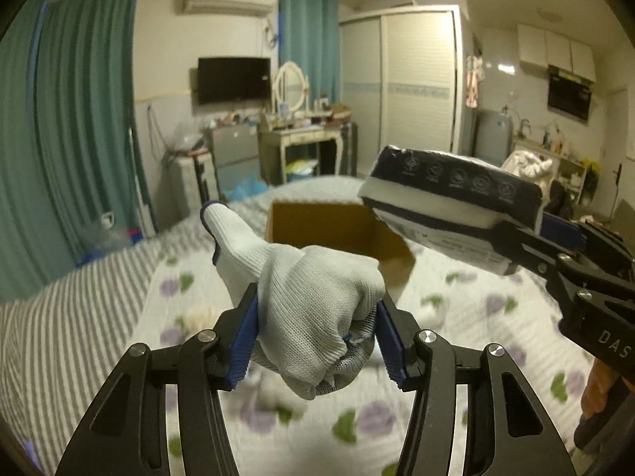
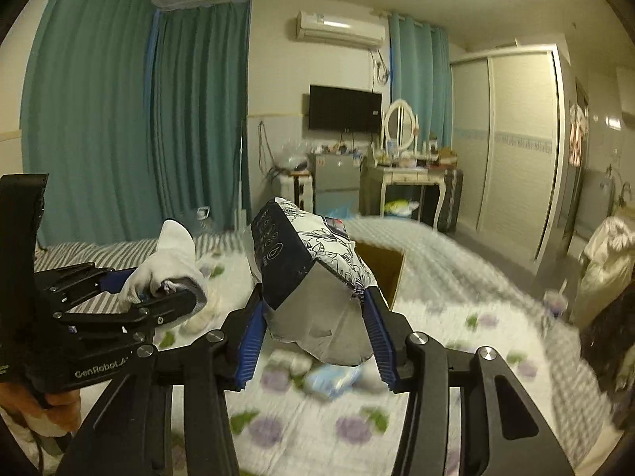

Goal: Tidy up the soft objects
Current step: 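Carry the tissue pack and glove into the cardboard box and release both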

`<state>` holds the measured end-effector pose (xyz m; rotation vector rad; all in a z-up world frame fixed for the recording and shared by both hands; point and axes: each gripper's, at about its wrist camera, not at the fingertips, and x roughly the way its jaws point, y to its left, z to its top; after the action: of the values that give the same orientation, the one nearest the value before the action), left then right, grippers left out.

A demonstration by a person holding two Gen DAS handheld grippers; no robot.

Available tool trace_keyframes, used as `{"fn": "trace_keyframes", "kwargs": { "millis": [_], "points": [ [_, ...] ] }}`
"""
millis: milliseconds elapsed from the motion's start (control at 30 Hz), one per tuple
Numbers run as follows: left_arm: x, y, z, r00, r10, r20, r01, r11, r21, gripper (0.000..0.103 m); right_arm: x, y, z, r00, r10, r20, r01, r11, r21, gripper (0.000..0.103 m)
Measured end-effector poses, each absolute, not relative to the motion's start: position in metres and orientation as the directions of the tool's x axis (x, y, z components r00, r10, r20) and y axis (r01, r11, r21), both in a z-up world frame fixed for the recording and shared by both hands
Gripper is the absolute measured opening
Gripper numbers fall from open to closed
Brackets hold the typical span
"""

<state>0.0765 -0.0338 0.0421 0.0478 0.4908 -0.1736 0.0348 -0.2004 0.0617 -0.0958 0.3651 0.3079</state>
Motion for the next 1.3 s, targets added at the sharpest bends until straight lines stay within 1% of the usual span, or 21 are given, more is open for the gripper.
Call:
{"fn": "trace_keyframes", "kwargs": {
  "millis": [133,300,500,600,767,867,900,967,1000,1067,1133,1233,1300],
  "points": [
    [0.126,-0.043,0.057,0.879,-0.156,-0.451,0.189,0.982,0.028,0.053,0.078,-0.202,0.083,0.897,0.268,-0.353,-0.306,0.951,-0.054,0.048],
    [0.189,-0.054,0.049,0.87,-0.154,-0.469,0.193,0.98,0.037,0.053,0.141,-0.208,0.085,0.884,0.278,-0.377,-0.309,0.951,-0.023,0.048],
    [0.25,-0.062,0.012,0.84,-0.152,-0.522,0.199,0.979,0.036,0.053,0.216,-0.215,0.048,0.849,0.283,-0.447,-0.304,0.952,0.027,0.048],
    [0.265,-0.065,-0.002,0.833,-0.142,-0.535,0.201,0.978,0.052,0.053,0.242,-0.217,0.024,0.824,0.302,-0.48,-0.314,0.948,0.057,0.048],
    [0.277,-0.073,-0.019,0.827,-0.126,-0.548,0.201,0.976,0.08,0.054,0.266,-0.216,-0.006,0.801,0.313,-0.51,-0.325,0.943,0.069,0.048],
    [0.275,-0.079,-0.022,0.837,-0.111,-0.536,0.197,0.975,0.106,0.059,0.27,-0.221,-0.015,0.793,0.324,-0.516,-0.331,0.94,0.08,0.048],
    [0.275,-0.08,-0.022,0.835,-0.108,-0.539,0.195,0.975,0.107,0.064,0.271,-0.221,-0.017,0.792,0.323,-0.517,-0.331,0.94,0.081,0.05],
    [0.272,-0.079,-0.021,0.831,-0.104,-0.547,0.183,0.979,0.091,0.086,0.274,-0.222,-0.016,0.783,0.327,-0.53,-0.333,0.939,0.087,0.055],
    [0.269,-0.078,-0.018,0.833,-0.113,-0.542,0.18,0.981,0.072,0.088,0.273,-0.223,-0.015,0.782,0.324,-0.532,-0.329,0.94,0.089,0.059],
    [0.268,-0.073,-0.011,0.834,-0.121,-0.538,0.177,0.983,0.054,0.088,0.269,-0.224,-0.008,0.787,0.31,-0.534,-0.312,0.946,0.089,0.06],
    [0.259,-0.071,0.001,0.839,-0.108,-0.533,0.165,0.984,0.06,0.089,0.26,-0.224,0.005,0.802,0.294,-0.521,-0.299,0.951,0.078,0.061],
    [0.237,-0.064,0.029,0.863,-0.096,-0.495,0.152,0.985,0.075,0.089,0.241,-0.224,0.031,0.825,0.278,-0.492,-0.291,0.955,0.051,0.062],
    [0.218,-0.057,0.05,0.877,-0.1,-0.469,0.151,0.986,0.072,0.089,0.224,-0.223,0.05,0.839,0.268,-0.474,-0.287,0.957,0.033,0.064]
  ]
}}
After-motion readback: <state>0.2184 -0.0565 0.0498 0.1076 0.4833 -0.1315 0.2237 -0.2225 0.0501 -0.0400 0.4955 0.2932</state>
